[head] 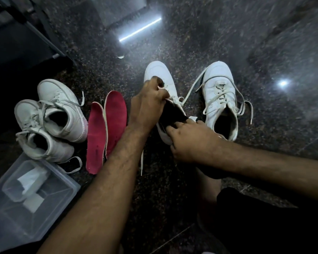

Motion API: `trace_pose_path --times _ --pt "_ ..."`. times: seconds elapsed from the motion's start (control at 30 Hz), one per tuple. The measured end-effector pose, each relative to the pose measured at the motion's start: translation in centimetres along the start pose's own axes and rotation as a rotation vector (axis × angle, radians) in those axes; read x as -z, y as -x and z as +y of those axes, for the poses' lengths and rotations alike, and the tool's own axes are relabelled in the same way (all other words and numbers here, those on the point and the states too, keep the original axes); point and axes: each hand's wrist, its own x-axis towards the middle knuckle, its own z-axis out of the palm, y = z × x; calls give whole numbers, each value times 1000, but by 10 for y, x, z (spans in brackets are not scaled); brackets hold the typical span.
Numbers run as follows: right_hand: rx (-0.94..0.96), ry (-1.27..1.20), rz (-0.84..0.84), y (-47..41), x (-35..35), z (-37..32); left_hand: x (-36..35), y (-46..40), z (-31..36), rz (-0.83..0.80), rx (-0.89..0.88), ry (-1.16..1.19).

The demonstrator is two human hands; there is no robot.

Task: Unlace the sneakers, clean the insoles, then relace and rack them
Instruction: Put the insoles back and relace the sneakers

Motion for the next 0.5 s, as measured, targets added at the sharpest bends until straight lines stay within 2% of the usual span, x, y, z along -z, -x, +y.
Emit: trace_pose_path --times 0.27,0.5 --pt "56 62 212 -13 -21 5 6 -2 7 -75 39 -1" --pt "118 136 207 -43 -34 8 13 12 16 -144 257 -1"
